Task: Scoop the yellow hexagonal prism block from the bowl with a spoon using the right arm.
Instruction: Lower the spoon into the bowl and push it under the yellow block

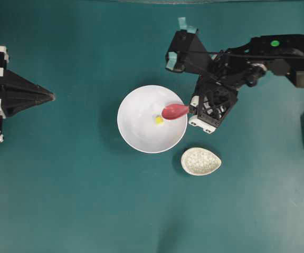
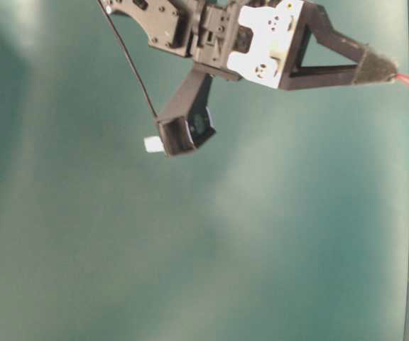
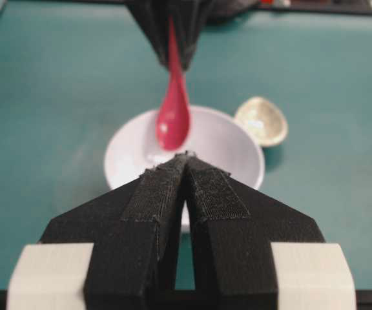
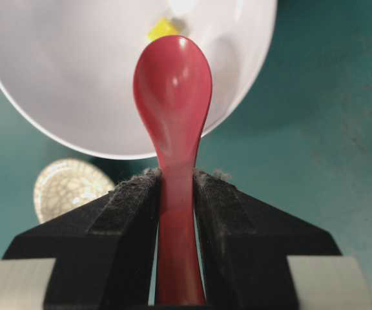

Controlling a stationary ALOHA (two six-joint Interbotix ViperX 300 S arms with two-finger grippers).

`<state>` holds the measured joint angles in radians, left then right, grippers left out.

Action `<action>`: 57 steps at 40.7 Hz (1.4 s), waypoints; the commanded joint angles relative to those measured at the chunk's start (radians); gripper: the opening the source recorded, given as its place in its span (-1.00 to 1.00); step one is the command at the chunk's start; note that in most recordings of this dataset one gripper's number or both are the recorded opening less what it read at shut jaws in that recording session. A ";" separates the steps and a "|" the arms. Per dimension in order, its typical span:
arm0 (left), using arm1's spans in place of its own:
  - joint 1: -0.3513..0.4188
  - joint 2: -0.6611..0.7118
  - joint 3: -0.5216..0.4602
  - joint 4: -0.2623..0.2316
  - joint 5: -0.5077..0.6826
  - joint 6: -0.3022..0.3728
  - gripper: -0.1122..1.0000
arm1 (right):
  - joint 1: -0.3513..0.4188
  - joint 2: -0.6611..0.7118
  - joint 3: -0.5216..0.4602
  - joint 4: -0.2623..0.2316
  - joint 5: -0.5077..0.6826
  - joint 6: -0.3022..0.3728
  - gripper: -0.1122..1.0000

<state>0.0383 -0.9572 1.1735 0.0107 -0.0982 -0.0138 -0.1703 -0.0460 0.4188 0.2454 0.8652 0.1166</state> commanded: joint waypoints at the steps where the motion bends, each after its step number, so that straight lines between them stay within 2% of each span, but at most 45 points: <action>1: 0.003 0.008 -0.020 0.003 -0.014 0.002 -0.79 | -0.002 0.011 -0.058 -0.002 0.035 0.003 -0.37; 14: 0.003 0.009 -0.020 0.003 -0.014 0.002 -0.79 | -0.002 0.100 -0.195 -0.002 0.216 0.003 -0.37; 24: 0.003 0.009 -0.020 0.003 -0.014 0.003 -0.79 | -0.002 0.137 -0.242 -0.009 0.299 0.003 -0.37; 57: 0.003 0.005 -0.020 0.003 -0.023 0.003 -0.79 | 0.008 0.210 -0.245 -0.032 0.239 -0.018 -0.37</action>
<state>0.0383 -0.9557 1.1735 0.0107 -0.1089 -0.0123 -0.1687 0.1733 0.1963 0.2148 1.1137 0.0982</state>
